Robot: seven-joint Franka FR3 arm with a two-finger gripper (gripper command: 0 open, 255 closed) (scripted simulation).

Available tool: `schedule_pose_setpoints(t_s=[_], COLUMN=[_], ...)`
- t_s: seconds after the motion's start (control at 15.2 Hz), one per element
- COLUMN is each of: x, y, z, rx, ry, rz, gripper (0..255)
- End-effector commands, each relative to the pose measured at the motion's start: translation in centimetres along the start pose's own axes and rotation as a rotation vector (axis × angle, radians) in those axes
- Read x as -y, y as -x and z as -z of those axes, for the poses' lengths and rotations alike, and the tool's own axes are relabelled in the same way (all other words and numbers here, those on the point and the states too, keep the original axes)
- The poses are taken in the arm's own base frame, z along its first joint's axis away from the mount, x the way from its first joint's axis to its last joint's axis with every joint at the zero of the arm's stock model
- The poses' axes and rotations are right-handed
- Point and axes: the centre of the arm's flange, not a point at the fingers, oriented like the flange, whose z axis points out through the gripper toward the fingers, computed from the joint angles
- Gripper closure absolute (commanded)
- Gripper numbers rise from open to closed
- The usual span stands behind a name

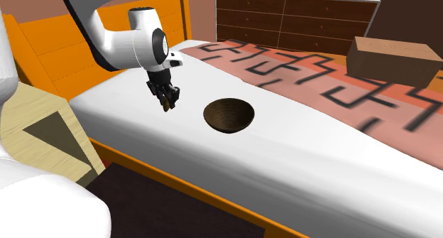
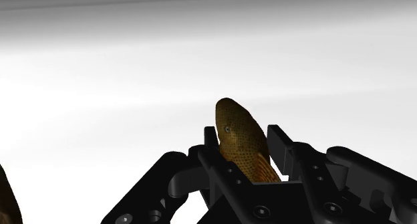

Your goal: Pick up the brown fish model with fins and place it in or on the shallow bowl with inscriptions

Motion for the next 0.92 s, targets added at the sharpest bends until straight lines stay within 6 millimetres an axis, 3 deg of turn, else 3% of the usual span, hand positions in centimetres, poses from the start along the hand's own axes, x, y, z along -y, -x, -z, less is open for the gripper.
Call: schedule_pose_setpoints(t_s=[0.0, 0.86], x=[0.1, 0.2], y=[0.0, -0.7], z=[0.9, 7.7], rx=[0.0, 0.0], ry=[0.0, 0.0], rz=[0.0, 0.0], gripper=[255, 255])
